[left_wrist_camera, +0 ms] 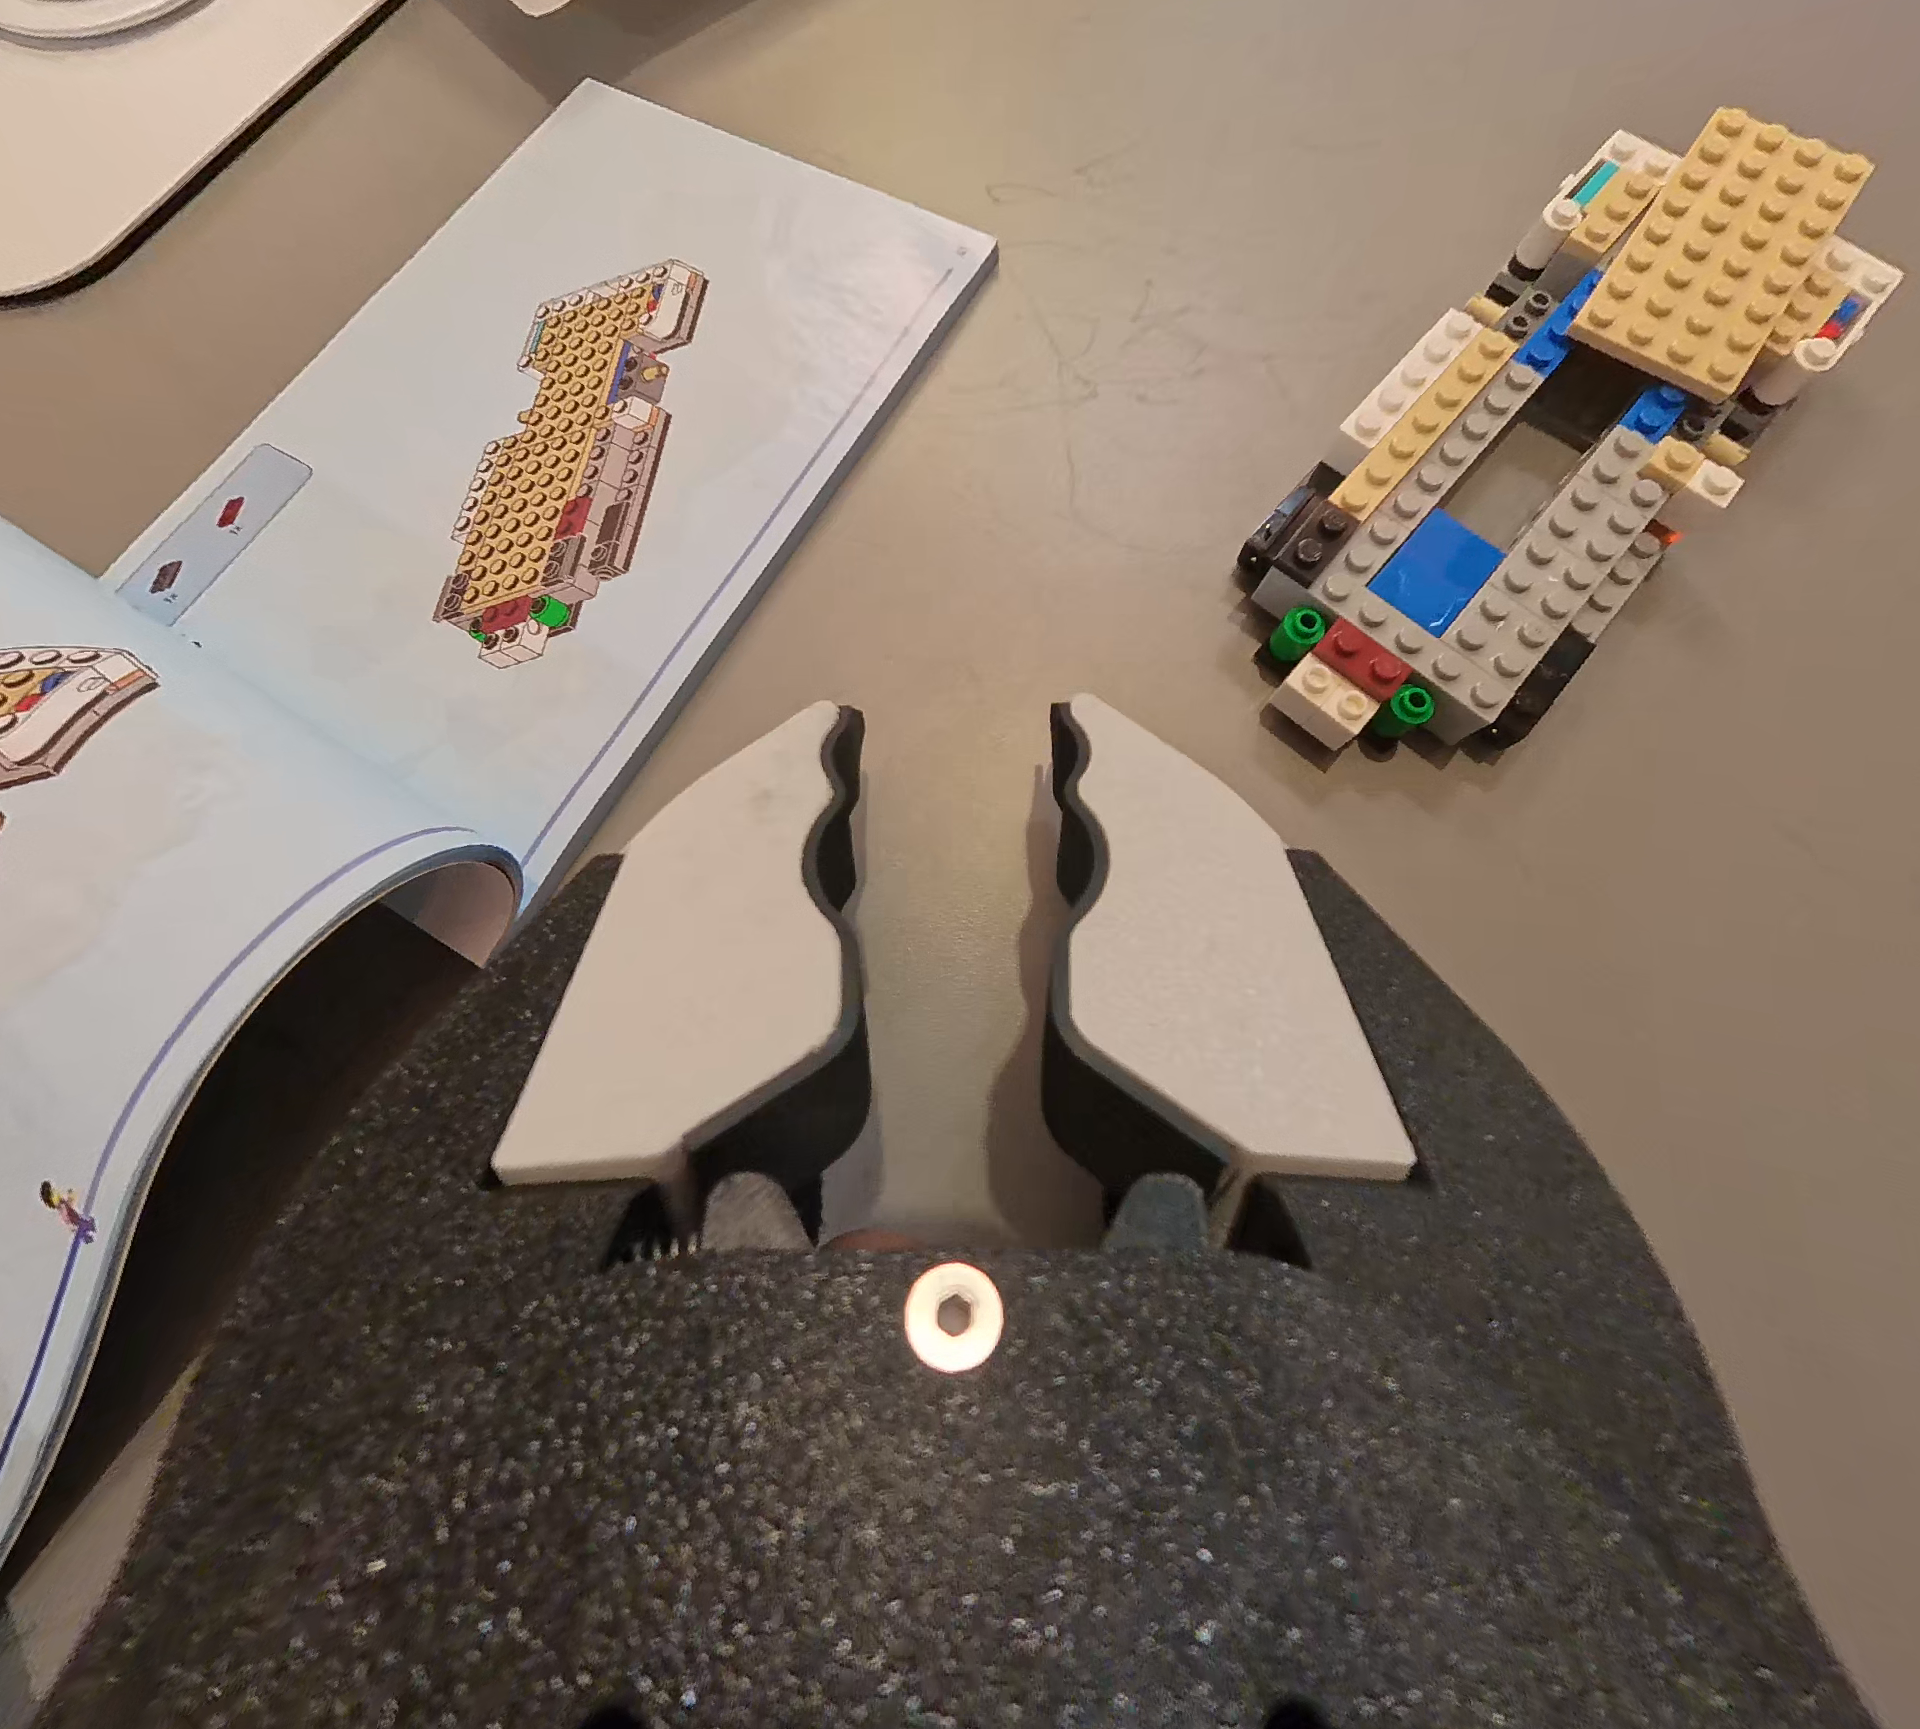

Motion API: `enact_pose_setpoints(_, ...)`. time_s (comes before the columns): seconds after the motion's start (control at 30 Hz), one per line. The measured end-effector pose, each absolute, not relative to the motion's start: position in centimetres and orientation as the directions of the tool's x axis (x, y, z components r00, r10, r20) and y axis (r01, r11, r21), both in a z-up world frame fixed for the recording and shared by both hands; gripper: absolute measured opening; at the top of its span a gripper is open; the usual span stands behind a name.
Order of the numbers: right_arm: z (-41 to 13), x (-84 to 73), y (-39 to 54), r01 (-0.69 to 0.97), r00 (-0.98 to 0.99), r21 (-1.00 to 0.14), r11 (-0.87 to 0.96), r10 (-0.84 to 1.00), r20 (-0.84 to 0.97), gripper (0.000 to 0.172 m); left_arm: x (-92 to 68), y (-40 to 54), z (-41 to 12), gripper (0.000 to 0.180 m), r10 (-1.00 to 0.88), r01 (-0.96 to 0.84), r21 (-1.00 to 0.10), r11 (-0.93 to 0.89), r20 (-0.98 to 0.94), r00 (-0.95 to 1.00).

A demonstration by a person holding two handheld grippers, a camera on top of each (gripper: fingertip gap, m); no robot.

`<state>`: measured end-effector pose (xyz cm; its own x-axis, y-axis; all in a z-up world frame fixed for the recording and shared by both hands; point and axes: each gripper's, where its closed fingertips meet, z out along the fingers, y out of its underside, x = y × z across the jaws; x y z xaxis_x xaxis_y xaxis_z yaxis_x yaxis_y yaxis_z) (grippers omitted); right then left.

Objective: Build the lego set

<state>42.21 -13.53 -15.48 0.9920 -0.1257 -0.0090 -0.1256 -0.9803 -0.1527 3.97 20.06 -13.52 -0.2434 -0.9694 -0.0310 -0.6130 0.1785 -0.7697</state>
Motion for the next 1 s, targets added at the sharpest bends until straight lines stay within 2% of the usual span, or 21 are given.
enact_pose_setpoints(0.1, -15.3, 42.1, -13.4, -0.186, 0.982, -0.149, -0.971, -0.187, -0.009, 0.066, 4.0, 20.1, -13.5, 0.035, -0.970, -0.612, -0.771, 0.177, -0.030, -0.243)
enact_pose_setpoints(0.2, -15.1, 41.3, -13.5, -0.213, 0.977, -0.153, -0.965, -0.215, -0.004, 0.066, 3.9, 20.0, -13.5, 0.036, -0.968, -0.610, -0.770, 0.185, -0.037, -0.247)
enact_pose_setpoints(0.33, -12.5, 39.0, -12.7, -0.199, 0.978, -0.248, -0.948, -0.208, 0.009, 0.066, 3.9, 19.9, -13.5, 0.036, -0.966, -0.607, -0.770, 0.197, -0.049, -0.252)
enact_pose_setpoints(0.43, -8.6, 35.8, -11.3, -0.114, 0.989, -0.331, -0.937, -0.139, 0.051, 0.066, 3.9, 19.9, -13.4, 0.035, -0.967, -0.605, -0.772, 0.193, -0.045, -0.251)
enact_pose_setpoints(0.57, -4.3, 28.6, -7.0, 0.094, 0.995, -0.418, -0.904, 0.071, 0.071, 0.065, 3.9, 19.9, -13.4, 0.036, -0.968, -0.606, -0.774, 0.185, -0.036, -0.249)
enact_pose_setpoints(0.73, -3.7, 16.8, 0.1, 0.435, 0.885, -0.451, -0.780, 0.462, 0.055, 0.065, 3.8, 19.9, -13.2, 0.035, -0.968, -0.596, -0.781, 0.188, -0.044, -0.248)
enact_pose_setpoints(0.9, -6.4, 7.1, 4.6, 0.757, 0.564, -0.426, -0.496, 0.825, 0.042, 0.065, 3.7, 19.9, -13.1, 0.036, -0.967, -0.591, -0.785, 0.183, -0.036, -0.250)
enact_pose_setpoints(1.0, -8.4, 3.9, 5.6, 0.867, 0.347, -0.383, -0.318, 0.938, 0.007, 0.065, 3.7, 19.9, -13.1, 0.036, -0.967, -0.590, -0.789, 0.171, -0.019, -0.254)
